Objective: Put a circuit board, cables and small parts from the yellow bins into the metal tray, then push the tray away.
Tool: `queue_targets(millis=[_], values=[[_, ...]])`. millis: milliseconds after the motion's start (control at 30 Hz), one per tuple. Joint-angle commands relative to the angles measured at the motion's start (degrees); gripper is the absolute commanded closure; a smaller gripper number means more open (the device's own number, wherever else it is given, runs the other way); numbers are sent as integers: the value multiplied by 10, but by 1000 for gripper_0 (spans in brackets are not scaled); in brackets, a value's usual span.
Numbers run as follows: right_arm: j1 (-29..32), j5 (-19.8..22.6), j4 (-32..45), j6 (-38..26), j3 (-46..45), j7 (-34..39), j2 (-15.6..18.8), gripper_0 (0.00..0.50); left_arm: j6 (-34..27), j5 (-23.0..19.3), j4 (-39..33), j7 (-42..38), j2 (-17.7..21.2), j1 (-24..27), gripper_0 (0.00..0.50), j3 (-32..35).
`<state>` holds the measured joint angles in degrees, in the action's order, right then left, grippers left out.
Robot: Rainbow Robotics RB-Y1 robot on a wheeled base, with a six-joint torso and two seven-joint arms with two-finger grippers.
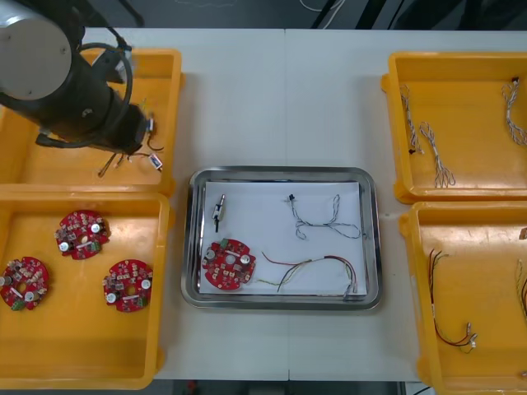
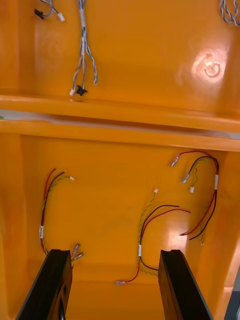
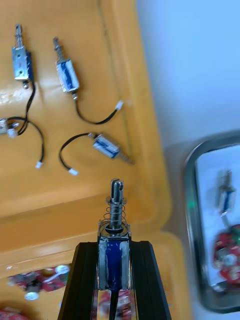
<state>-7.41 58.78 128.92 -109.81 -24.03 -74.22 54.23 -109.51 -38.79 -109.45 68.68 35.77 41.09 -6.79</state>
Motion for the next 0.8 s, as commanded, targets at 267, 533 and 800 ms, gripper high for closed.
queue_targets(millis=[267,533,800], values=[[32,9,-21,-2,-14,-12,17,0,-5,34,-27,-165,-67,80,500,-81],[50,1,-21,5,-11,-17,15,0,-5,42,-26,-245,-84,91,500,-169],[59,6,-21,26,-11,-22,15,0,3,52,-11,-319,-93,90,500,-243]])
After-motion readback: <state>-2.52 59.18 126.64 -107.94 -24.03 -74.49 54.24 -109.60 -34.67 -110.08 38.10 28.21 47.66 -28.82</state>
